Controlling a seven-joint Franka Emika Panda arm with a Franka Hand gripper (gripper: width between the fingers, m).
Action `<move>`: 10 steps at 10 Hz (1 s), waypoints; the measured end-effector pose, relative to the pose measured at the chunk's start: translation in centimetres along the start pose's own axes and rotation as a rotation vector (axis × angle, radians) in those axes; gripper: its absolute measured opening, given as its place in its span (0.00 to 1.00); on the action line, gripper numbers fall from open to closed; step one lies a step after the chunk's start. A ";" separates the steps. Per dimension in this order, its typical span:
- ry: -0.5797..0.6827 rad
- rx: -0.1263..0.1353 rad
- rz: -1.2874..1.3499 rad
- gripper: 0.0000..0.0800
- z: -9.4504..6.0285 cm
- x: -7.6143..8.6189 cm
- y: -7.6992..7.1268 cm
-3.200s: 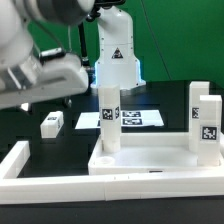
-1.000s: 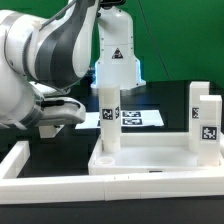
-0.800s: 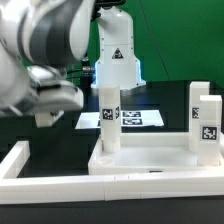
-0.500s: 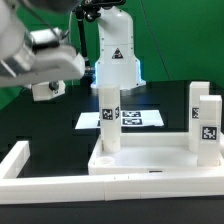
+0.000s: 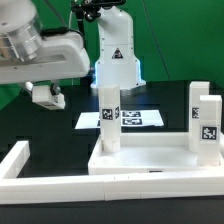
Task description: Assemble desk
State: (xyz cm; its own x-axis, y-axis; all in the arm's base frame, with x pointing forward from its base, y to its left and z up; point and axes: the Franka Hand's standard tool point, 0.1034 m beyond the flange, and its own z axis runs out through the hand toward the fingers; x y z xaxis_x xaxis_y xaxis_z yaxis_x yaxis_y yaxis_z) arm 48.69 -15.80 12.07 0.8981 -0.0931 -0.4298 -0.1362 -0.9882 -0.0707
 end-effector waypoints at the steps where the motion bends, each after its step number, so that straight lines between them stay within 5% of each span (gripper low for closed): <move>1: 0.074 -0.006 -0.022 0.36 -3.3 1.1 -1.0; 3: 0.258 -0.039 -0.059 0.36 -8.0 2.9 -2.1; 8: 0.587 -0.080 -0.049 0.36 -8.6 3.9 -0.7; 10: 0.700 -0.054 0.006 0.36 -8.9 5.8 -3.5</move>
Offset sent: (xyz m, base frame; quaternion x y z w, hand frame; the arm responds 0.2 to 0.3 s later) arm 0.0041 -0.0183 0.0330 -0.0528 0.0727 -0.0411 0.9951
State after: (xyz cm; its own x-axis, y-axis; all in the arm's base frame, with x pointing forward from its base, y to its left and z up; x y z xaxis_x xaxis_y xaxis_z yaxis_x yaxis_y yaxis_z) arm 58.15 -14.00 17.84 0.9580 -0.1370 0.2521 -0.1371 -0.9904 -0.0173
